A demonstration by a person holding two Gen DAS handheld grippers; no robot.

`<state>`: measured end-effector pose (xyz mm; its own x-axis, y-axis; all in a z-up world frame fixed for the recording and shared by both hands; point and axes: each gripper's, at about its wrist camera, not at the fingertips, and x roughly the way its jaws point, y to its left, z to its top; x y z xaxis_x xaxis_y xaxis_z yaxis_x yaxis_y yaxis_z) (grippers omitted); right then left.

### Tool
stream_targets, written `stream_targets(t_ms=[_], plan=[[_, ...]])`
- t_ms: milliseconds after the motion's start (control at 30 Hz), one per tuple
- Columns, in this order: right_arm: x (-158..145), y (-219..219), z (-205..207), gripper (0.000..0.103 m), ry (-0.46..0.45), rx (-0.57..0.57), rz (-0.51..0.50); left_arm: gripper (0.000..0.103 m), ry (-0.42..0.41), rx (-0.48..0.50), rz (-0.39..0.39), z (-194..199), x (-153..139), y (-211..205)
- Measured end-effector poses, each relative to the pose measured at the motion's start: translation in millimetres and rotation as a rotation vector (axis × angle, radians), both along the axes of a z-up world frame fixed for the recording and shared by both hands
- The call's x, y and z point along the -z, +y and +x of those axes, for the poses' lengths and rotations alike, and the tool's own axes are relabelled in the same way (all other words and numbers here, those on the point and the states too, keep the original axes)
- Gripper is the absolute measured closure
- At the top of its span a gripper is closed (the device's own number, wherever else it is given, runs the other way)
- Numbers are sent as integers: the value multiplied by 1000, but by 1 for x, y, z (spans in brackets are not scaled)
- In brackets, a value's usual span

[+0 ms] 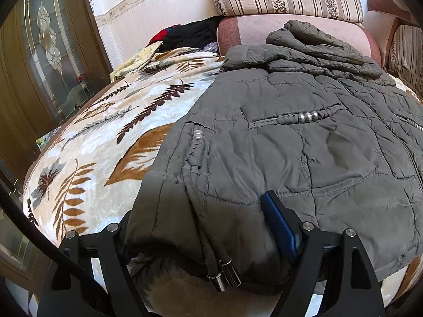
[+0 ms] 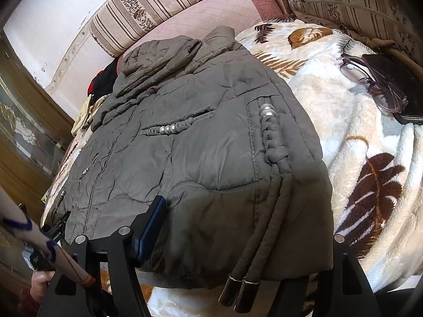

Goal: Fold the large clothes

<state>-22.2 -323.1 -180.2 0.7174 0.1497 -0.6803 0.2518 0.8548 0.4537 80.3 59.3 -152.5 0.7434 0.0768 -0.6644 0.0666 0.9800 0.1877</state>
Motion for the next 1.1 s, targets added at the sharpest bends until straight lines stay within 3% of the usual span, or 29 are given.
stream_targets(t_ms=[500,600,667,767,833,967,1100], plan=[[0,2,1,27,-1,-6,-13,22,-4,1,3,0,0,1],[0,0,-1,36,-2,7,-13,24,-6,3,2,-1,-1,1],[0,-5,-5,52,-5,30,2,31,-7,16,-4,-2,-3,0],[0,-13,-11,66,-37,50,63,49,-22,48,-18,-5,-9,-2],[-2,-12,-12,68,-43,46,53,60,-16,58,-47,-5,-12,2],[-4,-8,-13,68,-44,41,31,68,6,57,-137,-2,-15,15],[-1,-11,-13,68,-34,44,58,72,1,65,-129,-2,-14,17]])
